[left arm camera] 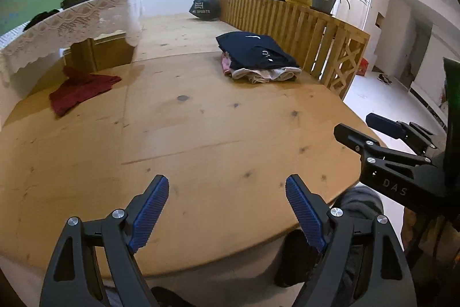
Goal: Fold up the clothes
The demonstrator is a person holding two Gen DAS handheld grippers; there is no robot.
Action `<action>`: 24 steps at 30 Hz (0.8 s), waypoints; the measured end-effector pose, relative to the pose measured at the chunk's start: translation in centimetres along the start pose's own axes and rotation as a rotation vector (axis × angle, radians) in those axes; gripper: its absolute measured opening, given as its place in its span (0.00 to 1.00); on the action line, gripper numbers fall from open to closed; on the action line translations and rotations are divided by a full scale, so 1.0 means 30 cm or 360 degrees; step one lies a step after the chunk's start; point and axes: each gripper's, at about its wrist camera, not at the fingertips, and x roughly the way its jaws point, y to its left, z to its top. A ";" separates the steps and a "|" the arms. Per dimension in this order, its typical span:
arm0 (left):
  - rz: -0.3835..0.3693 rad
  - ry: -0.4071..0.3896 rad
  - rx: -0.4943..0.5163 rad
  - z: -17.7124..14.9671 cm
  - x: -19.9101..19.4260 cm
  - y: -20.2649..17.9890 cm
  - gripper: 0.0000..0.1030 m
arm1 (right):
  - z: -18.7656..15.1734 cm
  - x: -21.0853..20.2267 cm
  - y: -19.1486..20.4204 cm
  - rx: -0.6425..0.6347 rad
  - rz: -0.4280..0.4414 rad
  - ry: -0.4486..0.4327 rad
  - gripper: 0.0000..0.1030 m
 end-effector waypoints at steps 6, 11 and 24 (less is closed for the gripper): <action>0.0002 -0.0003 -0.0078 -0.112 -0.070 0.013 0.80 | -0.086 -0.065 0.055 -0.0038 -0.0001 -0.0004 0.65; 0.0010 0.0010 -0.0059 -0.168 -0.093 -0.006 0.80 | -0.127 -0.121 0.085 -0.0052 -0.0002 -0.0021 0.65; -0.0073 0.0004 0.0114 -0.204 -0.120 -0.107 0.80 | -0.216 -0.197 0.080 -0.0018 -0.0101 -0.0015 0.65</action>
